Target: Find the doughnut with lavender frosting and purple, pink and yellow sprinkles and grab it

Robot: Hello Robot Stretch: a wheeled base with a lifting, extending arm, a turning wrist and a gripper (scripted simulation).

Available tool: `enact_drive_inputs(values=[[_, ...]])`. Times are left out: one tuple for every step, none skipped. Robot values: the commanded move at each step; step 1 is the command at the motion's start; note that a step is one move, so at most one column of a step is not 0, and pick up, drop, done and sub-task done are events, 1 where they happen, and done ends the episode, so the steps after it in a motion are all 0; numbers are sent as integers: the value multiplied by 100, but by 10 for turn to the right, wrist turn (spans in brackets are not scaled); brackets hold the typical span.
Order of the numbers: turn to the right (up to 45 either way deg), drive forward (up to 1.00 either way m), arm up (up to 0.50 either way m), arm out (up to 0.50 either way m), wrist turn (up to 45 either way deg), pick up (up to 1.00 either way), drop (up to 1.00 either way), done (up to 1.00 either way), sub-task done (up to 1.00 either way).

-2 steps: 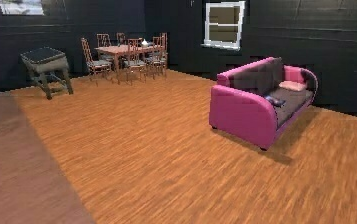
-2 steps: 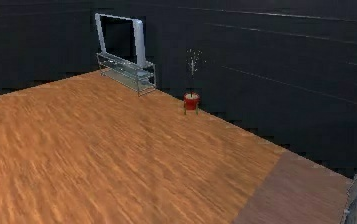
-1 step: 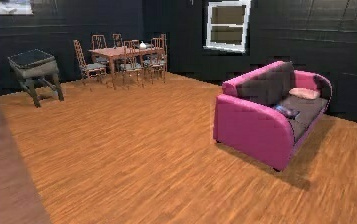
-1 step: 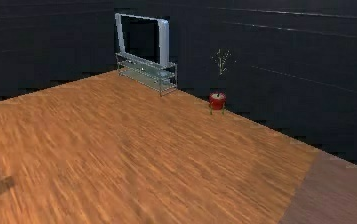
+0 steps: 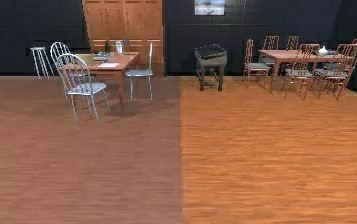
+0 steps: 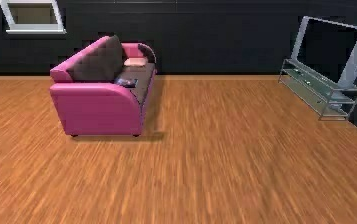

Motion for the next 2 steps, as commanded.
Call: enact_drive_inputs(values=[[-420,0,0,0,0,0,0,0,0],[0,25,0,0,0,0,0,0,0]])
